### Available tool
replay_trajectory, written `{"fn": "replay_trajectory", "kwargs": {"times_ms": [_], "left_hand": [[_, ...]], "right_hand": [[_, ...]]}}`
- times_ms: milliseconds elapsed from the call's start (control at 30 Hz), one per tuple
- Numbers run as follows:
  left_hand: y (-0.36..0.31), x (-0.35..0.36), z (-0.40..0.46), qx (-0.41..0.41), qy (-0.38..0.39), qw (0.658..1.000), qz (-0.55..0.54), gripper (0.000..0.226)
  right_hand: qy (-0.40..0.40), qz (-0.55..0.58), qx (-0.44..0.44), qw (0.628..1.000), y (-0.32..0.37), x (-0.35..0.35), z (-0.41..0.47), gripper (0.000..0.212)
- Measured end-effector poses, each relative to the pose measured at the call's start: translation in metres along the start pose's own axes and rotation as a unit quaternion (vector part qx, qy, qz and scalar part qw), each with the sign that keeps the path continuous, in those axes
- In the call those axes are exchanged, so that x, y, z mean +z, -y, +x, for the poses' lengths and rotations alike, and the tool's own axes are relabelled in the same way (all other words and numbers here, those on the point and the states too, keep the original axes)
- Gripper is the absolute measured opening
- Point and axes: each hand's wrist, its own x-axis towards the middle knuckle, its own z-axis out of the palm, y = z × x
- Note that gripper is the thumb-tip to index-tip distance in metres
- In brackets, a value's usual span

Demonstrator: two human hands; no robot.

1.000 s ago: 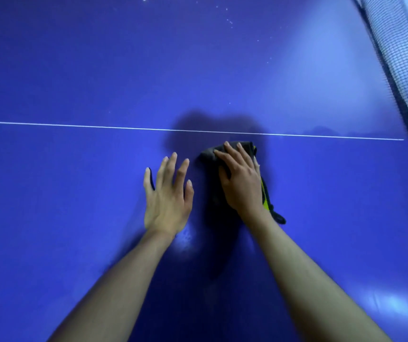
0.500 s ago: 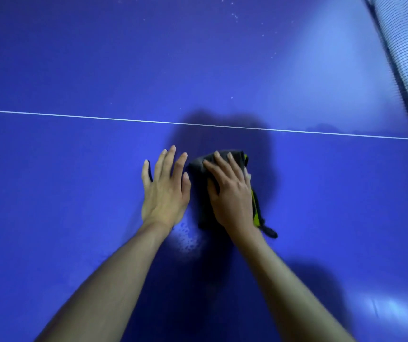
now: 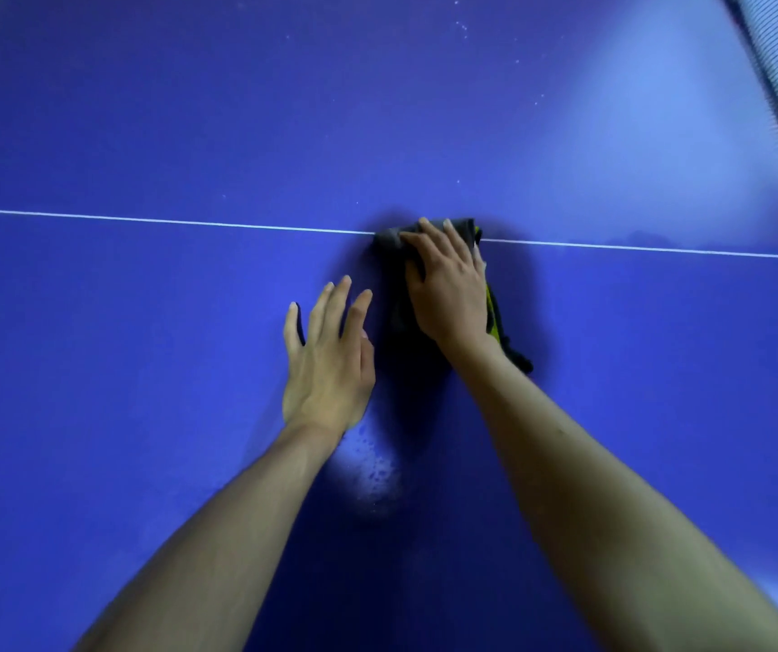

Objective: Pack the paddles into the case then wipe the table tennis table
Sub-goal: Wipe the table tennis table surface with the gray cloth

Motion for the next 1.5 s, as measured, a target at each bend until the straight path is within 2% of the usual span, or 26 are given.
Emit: {"fn": "replay_trajectory", "kwargs": {"times_ms": [133, 267, 400, 467, 567, 733, 1000, 1267, 1433, 1500], "left_hand": [[0.002, 0.005, 0.000, 0.015, -0.023, 1.000, -0.013, 0.052], [0.003, 0.007, 0.001, 0.019, -0.037, 0.999, -0.025, 0.056], [0.002, -0.002, -0.001, 0.030, -0.069, 0.987, -0.141, 0.055], [0.003, -0.010, -0.006, 0.010, -0.098, 0.975, -0.200, 0.051], [0.006, -0.027, -0.025, -0.036, -0.112, 0.968, -0.224, 0.044], [0.011, -0.055, -0.087, -0.001, -0.080, 0.971, -0.225, 0.043], [0.013, -0.072, -0.195, 0.035, -0.083, 0.972, -0.215, 0.037], [0.011, -0.087, -0.323, 0.001, -0.103, 0.974, -0.204, 0.031], [0.003, -0.087, -0.402, -0.050, -0.084, 0.981, -0.170, 0.038], [-0.001, -0.084, -0.422, -0.038, -0.077, 0.985, -0.152, 0.040]], "right_hand": [[0.005, 0.005, 0.019, 1.000, 0.004, -0.001, -0.011, 0.039], [-0.011, 0.020, 0.037, 0.999, 0.014, -0.003, -0.066, 0.038], [-0.018, 0.024, 0.039, 0.999, 0.025, -0.007, -0.134, 0.038], [-0.024, 0.015, 0.041, 0.999, 0.031, -0.006, -0.170, 0.038], [-0.016, 0.011, 0.039, 0.999, 0.043, -0.004, -0.225, 0.041], [-0.025, 0.013, 0.050, 0.998, 0.063, -0.006, -0.314, 0.041], [-0.031, -0.005, 0.053, 0.998, 0.083, -0.011, -0.426, 0.044], [-0.034, -0.018, 0.033, 0.999, 0.091, -0.021, -0.540, 0.046], [-0.030, -0.016, 0.020, 0.999, 0.089, -0.030, -0.617, 0.048], [-0.026, -0.016, 0.006, 1.000, 0.084, -0.034, -0.642, 0.048]]}}
